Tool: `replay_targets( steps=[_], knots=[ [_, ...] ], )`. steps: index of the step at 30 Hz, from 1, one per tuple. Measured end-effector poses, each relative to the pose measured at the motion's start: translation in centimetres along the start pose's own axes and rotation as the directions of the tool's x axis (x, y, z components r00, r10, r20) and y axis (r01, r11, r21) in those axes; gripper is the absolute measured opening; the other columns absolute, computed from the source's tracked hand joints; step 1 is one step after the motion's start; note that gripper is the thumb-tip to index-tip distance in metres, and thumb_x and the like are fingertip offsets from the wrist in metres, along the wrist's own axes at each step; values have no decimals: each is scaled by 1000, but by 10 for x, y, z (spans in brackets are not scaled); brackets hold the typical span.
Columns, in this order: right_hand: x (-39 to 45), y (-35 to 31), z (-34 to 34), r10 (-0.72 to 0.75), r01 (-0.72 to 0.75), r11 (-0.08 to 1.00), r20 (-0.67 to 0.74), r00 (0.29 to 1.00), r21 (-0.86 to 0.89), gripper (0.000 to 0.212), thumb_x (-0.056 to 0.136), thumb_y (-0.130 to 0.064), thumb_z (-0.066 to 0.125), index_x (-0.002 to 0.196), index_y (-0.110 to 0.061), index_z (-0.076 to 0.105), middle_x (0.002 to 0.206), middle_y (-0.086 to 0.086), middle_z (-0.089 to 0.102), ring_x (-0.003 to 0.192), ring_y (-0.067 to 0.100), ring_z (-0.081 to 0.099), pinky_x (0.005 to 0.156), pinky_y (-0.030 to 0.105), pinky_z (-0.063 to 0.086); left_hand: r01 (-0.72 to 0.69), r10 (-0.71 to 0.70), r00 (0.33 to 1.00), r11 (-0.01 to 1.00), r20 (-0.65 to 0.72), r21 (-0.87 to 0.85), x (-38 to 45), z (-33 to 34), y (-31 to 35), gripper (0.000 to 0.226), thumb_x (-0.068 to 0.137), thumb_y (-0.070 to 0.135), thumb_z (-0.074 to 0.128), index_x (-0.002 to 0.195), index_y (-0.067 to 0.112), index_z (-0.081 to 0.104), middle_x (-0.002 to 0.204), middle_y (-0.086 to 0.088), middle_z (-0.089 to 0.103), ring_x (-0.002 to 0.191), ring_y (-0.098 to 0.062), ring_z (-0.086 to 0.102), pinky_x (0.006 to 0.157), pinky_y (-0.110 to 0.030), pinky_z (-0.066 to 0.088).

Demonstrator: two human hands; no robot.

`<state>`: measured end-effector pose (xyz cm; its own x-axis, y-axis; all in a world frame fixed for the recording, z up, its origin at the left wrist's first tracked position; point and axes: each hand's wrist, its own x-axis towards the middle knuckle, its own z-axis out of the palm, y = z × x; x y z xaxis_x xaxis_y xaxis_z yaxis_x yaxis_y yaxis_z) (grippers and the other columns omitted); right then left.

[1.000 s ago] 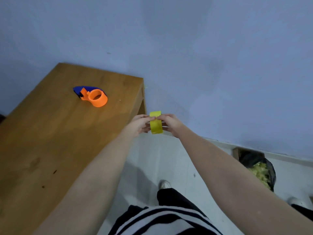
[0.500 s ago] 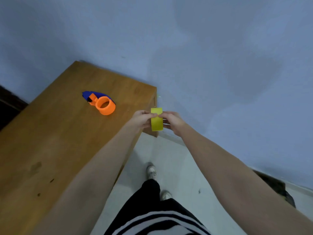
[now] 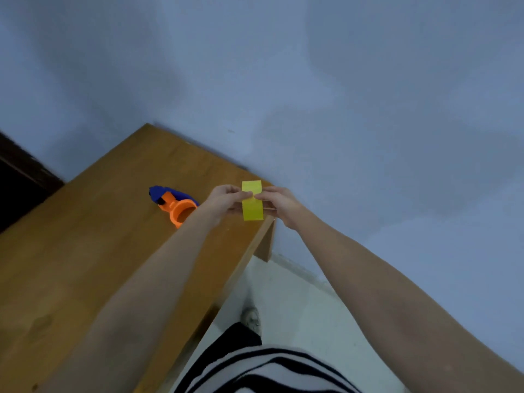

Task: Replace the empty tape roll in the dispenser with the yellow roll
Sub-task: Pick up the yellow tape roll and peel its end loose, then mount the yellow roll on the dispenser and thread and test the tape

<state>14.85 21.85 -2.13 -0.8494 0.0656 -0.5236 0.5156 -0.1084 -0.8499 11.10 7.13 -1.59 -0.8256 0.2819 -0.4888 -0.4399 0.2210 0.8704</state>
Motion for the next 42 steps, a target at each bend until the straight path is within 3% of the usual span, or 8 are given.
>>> replay_targets(
  steps=[8,22,23,25,27,31,36,42],
  knots=[
    [40,-22,14,12,-12,1000,55,998,4,39,85,-3,63,124,-5,60,93,6,67,80,11,64,84,31,54,-28,31,985,999,-172,18,17,-37,16,18,85,15,70,89,12,52,98,-17,62,91,-29,62,86,-48,52],
    [112,-53,69,168,65,837,368,915,-543,31,93,-9,50,123,-7,57,113,14,68,87,16,63,68,22,52,10,89,860,982,-503,190,-1,-72,25,25,91,21,62,98,6,43,79,-16,54,69,-8,31,49,-14,35],
    [116,-53,74,184,76,814,381,906,-576,29,94,-8,49,122,-6,57,112,14,67,82,15,63,64,21,52,12,89,842,983,-532,183,-5,-72,24,24,93,20,61,99,5,42,81,-19,58,110,-7,37,46,-13,35],
    [122,-51,84,214,90,777,396,893,-622,28,94,-7,50,121,-5,55,107,16,66,71,11,59,59,21,50,40,84,802,980,-591,195,-10,-72,17,23,93,20,59,100,5,42,71,-11,56,103,-2,38,43,-15,31],
    [126,-47,94,245,96,757,416,876,-647,27,93,-9,53,120,-4,55,101,15,63,67,10,57,58,23,49,63,82,743,979,-665,192,-15,-73,10,23,92,21,60,96,9,41,61,-2,42,54,-15,30,48,-23,28],
    [128,-38,113,260,165,709,471,843,-686,38,88,-18,64,121,-3,54,89,8,61,73,15,59,56,24,49,117,119,587,966,-801,229,-28,-72,-1,24,91,15,60,94,8,37,61,-2,40,60,-23,41,58,-34,32],
    [120,-28,130,246,267,617,503,828,-741,53,86,-21,67,132,-5,45,131,13,55,117,29,57,87,39,53,233,105,548,934,-830,272,-44,-64,-29,26,92,19,57,93,8,33,64,-1,37,61,-26,40,59,-36,32],
    [119,-22,134,220,331,555,519,826,-763,49,86,-15,63,130,-2,45,129,15,55,114,32,57,92,42,52,239,33,602,946,-798,219,-43,-55,-47,26,94,21,54,94,10,31,70,-4,37,64,-26,45,60,-36,33]
  ],
)
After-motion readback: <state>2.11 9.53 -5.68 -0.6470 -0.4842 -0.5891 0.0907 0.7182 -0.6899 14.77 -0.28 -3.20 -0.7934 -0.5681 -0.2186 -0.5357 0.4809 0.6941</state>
